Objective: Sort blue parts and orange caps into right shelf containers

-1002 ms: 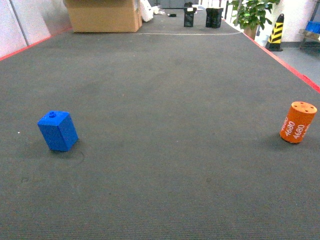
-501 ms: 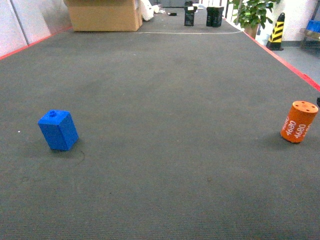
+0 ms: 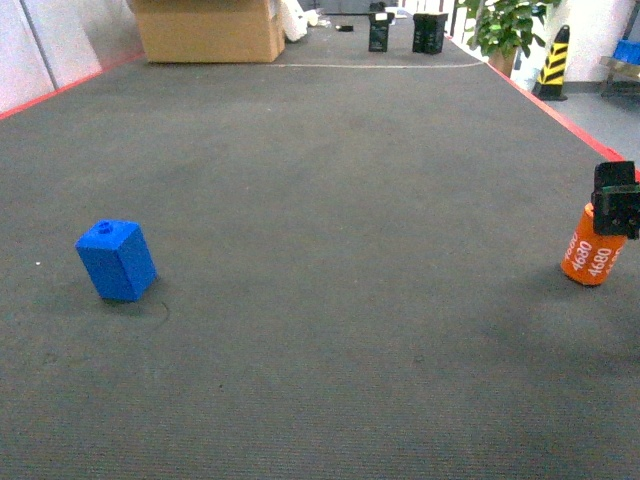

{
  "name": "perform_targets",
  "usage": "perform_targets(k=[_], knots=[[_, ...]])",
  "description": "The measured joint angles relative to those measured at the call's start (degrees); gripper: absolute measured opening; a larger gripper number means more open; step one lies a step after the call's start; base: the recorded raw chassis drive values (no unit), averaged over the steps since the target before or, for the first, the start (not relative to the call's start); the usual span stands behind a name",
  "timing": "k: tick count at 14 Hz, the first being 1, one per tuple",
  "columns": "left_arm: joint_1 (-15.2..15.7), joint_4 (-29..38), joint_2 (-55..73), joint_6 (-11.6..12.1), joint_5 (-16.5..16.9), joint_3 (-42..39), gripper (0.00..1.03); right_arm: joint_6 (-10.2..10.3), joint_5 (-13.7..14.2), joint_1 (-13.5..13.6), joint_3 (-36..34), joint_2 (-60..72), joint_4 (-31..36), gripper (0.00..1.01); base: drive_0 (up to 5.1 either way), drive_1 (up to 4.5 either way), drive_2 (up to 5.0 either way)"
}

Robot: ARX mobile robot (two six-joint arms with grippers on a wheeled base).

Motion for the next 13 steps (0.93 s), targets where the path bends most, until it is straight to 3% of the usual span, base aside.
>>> perform_targets(k=[2, 6, 10, 13], knots=[[0.00, 0.00, 0.00, 0.00, 0.00, 0.00, 0.98, 0.55, -0.17, 0.44, 1.95, 2.78, 0.33, 0.95, 0.0, 0.00, 0.0], [0.00, 0.02, 0.00, 0.00, -0.07, 0.00, 0.98, 0.13, -0.17, 1.09, 0.85, 5.79, 3.04, 0.49, 0.0, 0.00, 0.0], [0.00, 0.00, 0.00, 0.00, 0.00, 0.00, 0.98, 0.15, -0.22, 0.59, -2.03, 4.44, 5.05, 0.46, 0.0, 0.00, 0.0], [0.00, 0.00, 0.00, 0.00, 0.00, 0.00, 0.98, 0.42, -0.90, -0.83, -10.47, -2.16, 8.41, 0.45, 0.0, 0.00, 0.0]])
